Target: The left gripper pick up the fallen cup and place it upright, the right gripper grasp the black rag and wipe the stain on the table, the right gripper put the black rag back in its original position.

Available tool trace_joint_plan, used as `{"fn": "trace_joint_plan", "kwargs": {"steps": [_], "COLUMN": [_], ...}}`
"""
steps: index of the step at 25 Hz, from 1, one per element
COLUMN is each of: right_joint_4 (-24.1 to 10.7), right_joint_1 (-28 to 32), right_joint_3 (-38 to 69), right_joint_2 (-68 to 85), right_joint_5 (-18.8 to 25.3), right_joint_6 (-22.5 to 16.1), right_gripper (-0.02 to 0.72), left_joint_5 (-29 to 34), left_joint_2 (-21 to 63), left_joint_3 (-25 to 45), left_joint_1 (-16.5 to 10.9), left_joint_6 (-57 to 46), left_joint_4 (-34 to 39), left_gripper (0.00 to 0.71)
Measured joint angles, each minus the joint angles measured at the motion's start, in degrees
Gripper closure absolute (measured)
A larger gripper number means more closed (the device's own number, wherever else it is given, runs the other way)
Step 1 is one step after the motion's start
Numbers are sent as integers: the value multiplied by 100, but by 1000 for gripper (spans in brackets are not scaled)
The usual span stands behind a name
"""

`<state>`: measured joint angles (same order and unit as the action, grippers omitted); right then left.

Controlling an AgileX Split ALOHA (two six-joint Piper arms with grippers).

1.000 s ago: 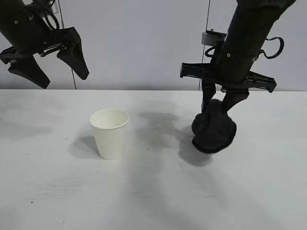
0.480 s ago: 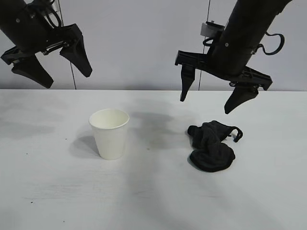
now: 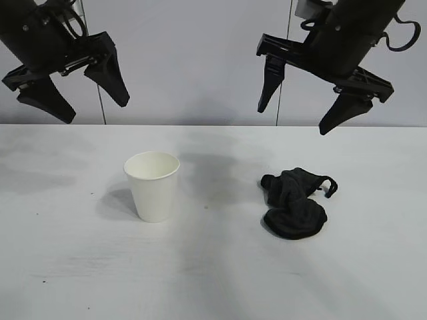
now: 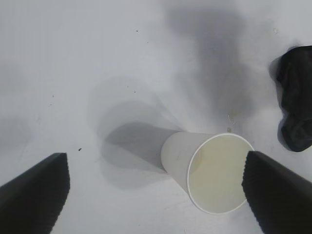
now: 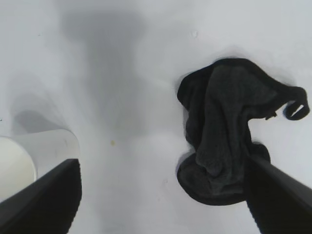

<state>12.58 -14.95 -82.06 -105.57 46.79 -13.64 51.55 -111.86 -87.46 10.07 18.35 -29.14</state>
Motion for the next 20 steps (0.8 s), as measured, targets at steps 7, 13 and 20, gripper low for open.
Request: {"fn": "trace_joint_plan", "kwargs": {"steps": [7, 13, 20], "right_joint_4": [-29, -60, -155], "right_joint_1": [0, 0, 0], "right_joint_3": [0, 0, 16], "right_joint_2": [0, 0, 0], "right_joint_5": [0, 0, -33], "right_joint_6": [0, 0, 0], "right_gripper": [81, 81, 81], "left_joint_5": [-10, -10, -10], "left_joint_2": [0, 0, 0], "left_joint_3": [0, 0, 0], "left_joint_1": [0, 0, 0], "left_joint_6": [0, 0, 0], "left_joint_4": [0, 0, 0], "left_gripper": [16, 16, 16]}}
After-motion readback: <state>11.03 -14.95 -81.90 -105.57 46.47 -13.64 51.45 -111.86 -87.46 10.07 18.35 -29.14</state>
